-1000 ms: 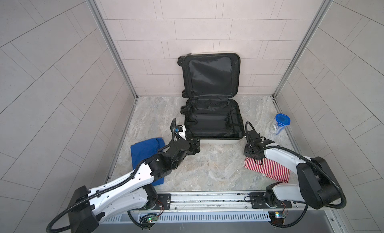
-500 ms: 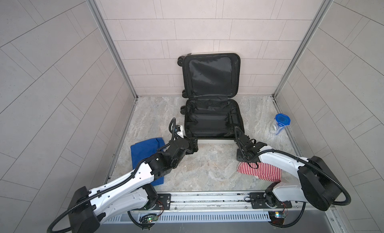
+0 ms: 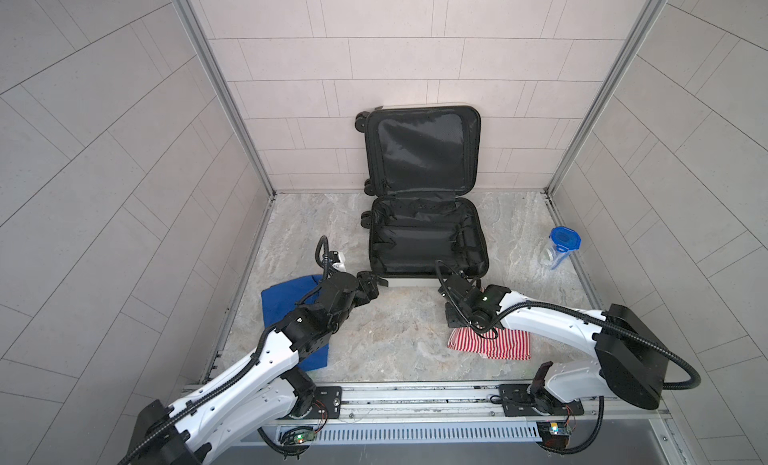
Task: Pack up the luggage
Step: 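Grasp the striped cloth edge with the right gripper and drag it toward the left gripper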
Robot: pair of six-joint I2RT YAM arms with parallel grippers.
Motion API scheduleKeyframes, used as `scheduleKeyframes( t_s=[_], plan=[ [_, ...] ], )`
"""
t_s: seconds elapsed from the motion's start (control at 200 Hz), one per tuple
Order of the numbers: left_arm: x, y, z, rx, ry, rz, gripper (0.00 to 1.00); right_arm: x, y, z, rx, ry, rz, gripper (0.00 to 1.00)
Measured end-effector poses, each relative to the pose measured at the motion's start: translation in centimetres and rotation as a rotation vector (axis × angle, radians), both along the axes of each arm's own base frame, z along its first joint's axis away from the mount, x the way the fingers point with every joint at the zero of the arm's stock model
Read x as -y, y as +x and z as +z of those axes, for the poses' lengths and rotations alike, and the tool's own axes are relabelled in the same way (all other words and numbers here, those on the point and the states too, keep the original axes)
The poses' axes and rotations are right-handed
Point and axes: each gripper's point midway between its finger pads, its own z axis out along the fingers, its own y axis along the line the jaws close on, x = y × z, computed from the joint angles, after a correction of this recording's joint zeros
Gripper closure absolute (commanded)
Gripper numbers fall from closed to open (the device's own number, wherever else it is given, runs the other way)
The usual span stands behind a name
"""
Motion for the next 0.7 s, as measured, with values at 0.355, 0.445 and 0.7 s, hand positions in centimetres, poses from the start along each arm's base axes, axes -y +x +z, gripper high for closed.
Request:
scheduleKeyframes(
  t_s=[0.355,0.445,0.7],
  plan=[
    [-3.3,-0.8,-1.3,-0.051,-0.032,0.057,0.12,-8.7,-0.6,0.7,-0.017,0.041,0.169,0.83],
    [-3.7,-1.0,-1.6,-0.066,-0.039,0.063,0.12,-11.3,-0.4,1.2,-0.018,0.070,0.201,0.80],
    [-4.0,-1.7,-3.0,-0.121,-0.050,0.050,0.12,-16.8,-0.4,0.8,-0.048,0.140,0.267,0.42]
  ],
)
